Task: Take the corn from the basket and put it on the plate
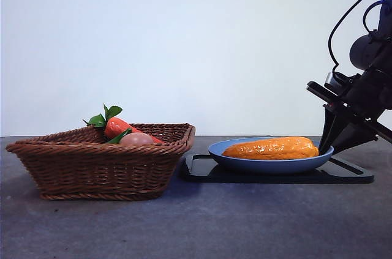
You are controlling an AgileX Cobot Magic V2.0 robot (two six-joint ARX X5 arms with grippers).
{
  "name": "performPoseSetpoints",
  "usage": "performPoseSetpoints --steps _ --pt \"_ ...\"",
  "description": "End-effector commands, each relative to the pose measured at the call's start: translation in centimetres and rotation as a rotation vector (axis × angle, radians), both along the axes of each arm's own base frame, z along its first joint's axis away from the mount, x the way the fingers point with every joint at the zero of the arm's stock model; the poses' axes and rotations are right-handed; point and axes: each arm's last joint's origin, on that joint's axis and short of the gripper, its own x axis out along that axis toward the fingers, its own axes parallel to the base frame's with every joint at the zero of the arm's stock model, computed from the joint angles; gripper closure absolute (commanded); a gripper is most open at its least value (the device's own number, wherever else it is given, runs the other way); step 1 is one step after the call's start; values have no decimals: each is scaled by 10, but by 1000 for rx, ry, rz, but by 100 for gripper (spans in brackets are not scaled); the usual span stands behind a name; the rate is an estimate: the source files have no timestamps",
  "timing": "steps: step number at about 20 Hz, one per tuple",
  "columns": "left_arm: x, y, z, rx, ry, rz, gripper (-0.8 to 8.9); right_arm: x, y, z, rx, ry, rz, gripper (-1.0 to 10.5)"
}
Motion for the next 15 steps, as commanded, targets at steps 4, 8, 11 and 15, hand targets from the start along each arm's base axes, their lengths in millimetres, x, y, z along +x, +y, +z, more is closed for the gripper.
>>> performPoseSetpoints --steps 4,8,11,15 --pt "0 -2 7 -19 -23 -6 448 3 1 0 48 23 15 738" --pt "0 -1 7 -13 -18 -6 448 -7 -10 25 22 -11 -7 738" --pt "-1 -1 6 -8 -14 -6 448 -27 -18 64 -59 -79 -2 738" --pt "2 2 5 3 -5 9 449 -78 -14 124 -90 -161 112 738"
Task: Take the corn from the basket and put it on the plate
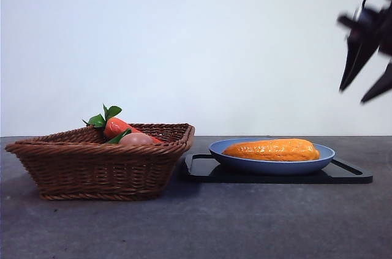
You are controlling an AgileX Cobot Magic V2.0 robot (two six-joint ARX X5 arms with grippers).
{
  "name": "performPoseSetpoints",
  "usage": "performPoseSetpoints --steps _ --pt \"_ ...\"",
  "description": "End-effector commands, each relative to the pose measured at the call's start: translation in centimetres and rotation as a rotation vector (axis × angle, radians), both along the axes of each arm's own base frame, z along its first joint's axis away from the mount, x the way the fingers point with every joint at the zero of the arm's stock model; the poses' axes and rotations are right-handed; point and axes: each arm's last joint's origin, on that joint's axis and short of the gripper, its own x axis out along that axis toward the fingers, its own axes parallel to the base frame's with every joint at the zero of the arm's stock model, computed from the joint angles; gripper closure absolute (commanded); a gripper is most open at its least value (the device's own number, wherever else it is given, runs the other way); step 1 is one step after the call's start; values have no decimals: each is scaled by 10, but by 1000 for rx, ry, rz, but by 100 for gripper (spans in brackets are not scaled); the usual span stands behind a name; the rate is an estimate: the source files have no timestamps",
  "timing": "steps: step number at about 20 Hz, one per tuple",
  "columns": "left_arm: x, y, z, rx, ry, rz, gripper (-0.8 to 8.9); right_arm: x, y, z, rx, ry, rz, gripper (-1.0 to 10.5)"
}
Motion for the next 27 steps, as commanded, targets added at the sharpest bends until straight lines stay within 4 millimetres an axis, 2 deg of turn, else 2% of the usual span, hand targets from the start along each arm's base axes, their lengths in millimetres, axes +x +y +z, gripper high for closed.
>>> performPoseSetpoints --steps 1,5,7,11,12,13,18,27 --pt "1 0 6 -7 -14 3 450 -28 7 30 -40 -65 132 738" --pt "4 6 2 26 15 22 466 -86 28 74 -66 -161 252 750" --pt "5 9 0 45 32 32 522 -110 35 89 -68 -216 287 784" --pt "5 11 -2 66 52 38 731 -153 48 94 -79 -276 414 948" --pt "5 11 -2 68 52 40 790 -160 50 92 -77 -278 432 945" --pt "5 11 -2 69 49 38 809 -166 51 89 -75 -277 445 945" --pt "5 11 -2 70 47 36 807 -178 51 73 -66 -242 456 945" --pt "6 11 -1 64 43 37 807 -177 51 74 -60 -252 451 945"
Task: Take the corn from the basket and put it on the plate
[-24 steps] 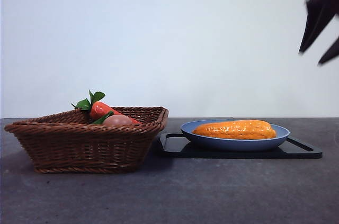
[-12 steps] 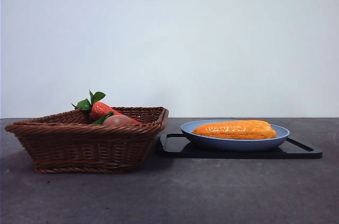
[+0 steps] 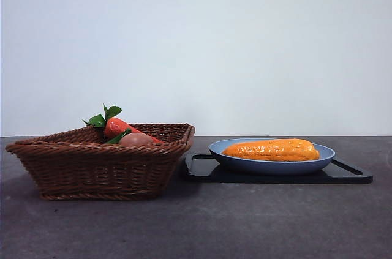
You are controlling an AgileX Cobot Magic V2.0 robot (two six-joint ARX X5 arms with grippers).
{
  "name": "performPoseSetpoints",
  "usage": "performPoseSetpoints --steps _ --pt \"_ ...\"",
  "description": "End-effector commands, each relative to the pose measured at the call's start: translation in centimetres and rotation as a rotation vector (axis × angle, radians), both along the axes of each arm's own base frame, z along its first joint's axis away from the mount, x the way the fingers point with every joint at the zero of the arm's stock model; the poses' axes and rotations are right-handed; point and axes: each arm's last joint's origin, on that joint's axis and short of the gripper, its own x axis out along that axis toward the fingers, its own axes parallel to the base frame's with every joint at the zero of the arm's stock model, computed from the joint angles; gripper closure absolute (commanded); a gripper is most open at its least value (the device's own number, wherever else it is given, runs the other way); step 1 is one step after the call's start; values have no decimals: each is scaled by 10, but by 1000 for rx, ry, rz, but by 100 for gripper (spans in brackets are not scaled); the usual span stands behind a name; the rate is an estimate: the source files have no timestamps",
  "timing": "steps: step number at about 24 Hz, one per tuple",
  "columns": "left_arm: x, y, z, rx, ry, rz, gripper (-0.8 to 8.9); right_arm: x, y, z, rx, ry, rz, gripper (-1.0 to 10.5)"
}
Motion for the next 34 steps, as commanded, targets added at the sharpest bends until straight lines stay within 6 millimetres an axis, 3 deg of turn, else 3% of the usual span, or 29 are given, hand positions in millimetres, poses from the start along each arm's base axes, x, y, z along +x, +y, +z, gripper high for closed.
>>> performPoseSetpoints --steps 1,11,14,19,22,25,28,34 --pt "1 -2 8 -20 -35 -12 807 2 1 2 3 -10 6 945" --pt "1 -2 8 -17 -39 -15 807 2 1 2 3 -11 8 945" --pt "6 5 12 66 -211 22 807 2 1 2 3 -11 7 945" --pt "10 23 20 73 -276 65 807 2 1 2 3 -12 7 945" --pt "10 41 28 71 -373 93 807 2 1 2 3 -15 8 945" --pt "11 81 32 -36 -550 271 807 4 1 3 7 -33 8 945" --pt "-1 122 9 -104 -684 460 807 6 1 4 12 -57 7 945" --pt "-27 161 -40 -114 -794 647 807 7 2 5 15 -73 8 945"
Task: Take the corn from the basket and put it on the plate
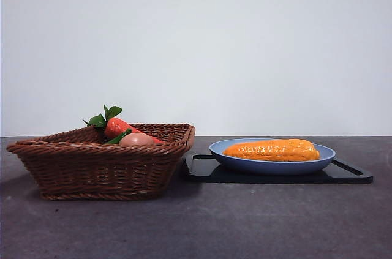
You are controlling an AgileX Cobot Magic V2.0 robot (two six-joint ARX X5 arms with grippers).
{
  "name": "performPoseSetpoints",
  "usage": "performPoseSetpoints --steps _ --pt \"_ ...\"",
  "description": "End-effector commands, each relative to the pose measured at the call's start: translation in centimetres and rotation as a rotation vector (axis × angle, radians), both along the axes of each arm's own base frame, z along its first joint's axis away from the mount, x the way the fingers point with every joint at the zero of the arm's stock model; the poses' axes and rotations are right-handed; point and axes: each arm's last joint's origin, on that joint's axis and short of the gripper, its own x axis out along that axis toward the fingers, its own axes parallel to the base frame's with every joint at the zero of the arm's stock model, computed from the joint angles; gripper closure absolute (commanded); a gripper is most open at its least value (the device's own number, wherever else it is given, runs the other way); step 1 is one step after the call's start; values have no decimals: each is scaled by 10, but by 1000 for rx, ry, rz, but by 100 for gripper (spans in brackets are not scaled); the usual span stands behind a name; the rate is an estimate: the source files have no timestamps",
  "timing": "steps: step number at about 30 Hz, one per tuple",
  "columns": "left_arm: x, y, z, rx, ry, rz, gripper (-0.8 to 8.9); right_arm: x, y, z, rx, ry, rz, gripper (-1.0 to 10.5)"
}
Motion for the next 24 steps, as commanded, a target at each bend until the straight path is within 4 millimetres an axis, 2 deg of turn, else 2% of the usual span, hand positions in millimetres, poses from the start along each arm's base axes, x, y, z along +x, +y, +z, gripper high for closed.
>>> performPoseSetpoints --steps 1,8,13,20,24 --pt "-11 10 -23 -16 -22 48 807 2 1 2 3 -14 8 945" --pt "-40 25 -94 -15 -16 139 807 5 1 4 10 -53 8 945" --pt "-51 27 -135 -13 2 159 807 7 2 5 14 -71 9 945" --pt "-58 28 -177 -45 71 163 807 10 2 7 21 -112 8 945" --pt "-59 28 -194 -63 90 164 807 11 3 9 25 -131 8 945"
